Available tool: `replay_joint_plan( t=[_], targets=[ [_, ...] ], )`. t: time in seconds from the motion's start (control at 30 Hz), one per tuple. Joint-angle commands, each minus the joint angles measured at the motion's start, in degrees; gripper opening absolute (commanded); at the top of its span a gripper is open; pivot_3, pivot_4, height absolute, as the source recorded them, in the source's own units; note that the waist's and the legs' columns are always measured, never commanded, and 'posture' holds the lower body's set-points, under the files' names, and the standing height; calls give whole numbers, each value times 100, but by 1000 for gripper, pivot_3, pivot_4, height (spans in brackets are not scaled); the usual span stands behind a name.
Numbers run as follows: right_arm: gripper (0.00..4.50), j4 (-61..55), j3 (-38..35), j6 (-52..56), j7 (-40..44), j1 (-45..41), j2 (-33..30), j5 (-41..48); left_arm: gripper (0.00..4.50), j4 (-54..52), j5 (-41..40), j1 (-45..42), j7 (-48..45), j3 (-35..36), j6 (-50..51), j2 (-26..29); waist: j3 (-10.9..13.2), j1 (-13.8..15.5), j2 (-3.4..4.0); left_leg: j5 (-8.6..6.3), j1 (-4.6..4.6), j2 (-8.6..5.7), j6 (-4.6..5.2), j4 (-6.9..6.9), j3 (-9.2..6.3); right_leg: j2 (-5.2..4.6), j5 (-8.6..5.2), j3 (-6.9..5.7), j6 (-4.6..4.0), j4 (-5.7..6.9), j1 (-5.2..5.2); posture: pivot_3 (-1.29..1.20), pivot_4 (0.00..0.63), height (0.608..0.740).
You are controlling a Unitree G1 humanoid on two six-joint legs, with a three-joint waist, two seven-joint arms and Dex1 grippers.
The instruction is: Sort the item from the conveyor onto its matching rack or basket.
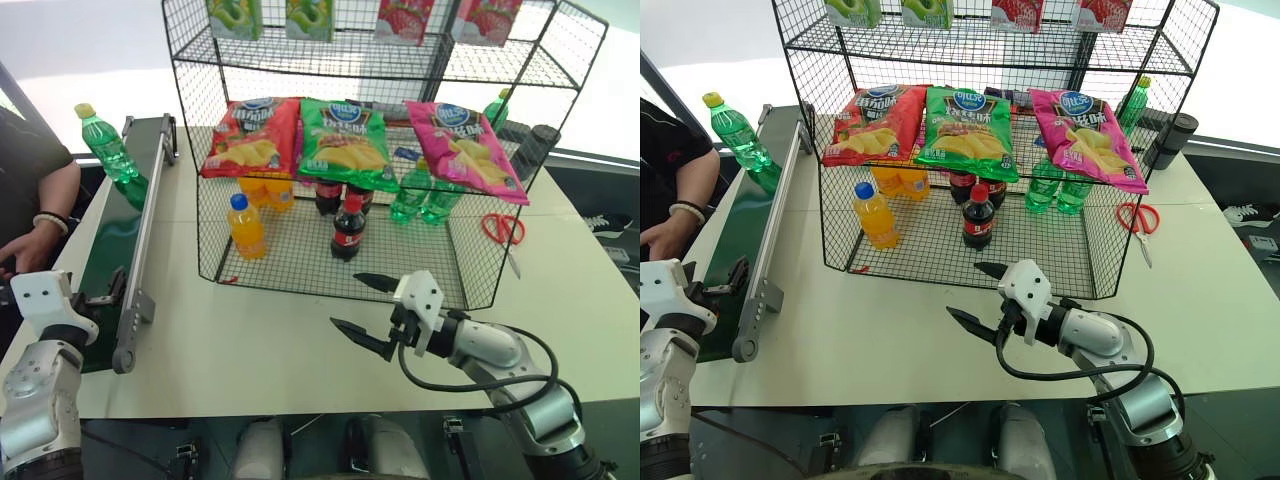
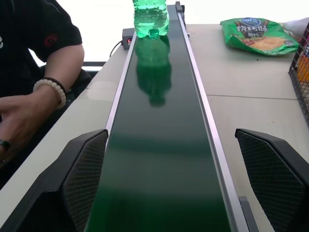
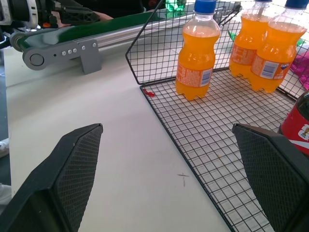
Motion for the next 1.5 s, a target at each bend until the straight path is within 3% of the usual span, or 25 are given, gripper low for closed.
replay_joint_plan(
  t=[0.03,0.33,1.0,1.5],
  targets=[
    [4487,-217,-30,0,-11,-89,48,100,4500,-77,-8,-54,-11,4,-101,29,0,-1,0,0,0,0,0,0,0,0,0,0,0,0,0,0,150,734],
    [4487,-207,-70,25,-110,-146,82,62,4500,51,339,-94,23,-175,-313,87,0,1,0,0,-1,0,0,0,0,1,0,-1,0,0,-1,0,150,734],
    [4487,-239,-64,73,-178,-111,95,119,4500,165,308,-141,26,-64,-511,59,0,-1,-1,0,-1,1,0,-1,0,-1,0,-1,0,0,-3,0,150,734],
    [4487,-182,-46,47,-147,-174,109,107,4500,165,-182,-211,292,267,-578,-115,-1,1,-2,0,-2,1,0,0,1,-5,0,-1,0,-1,-2,0,150,734]
  ],
)
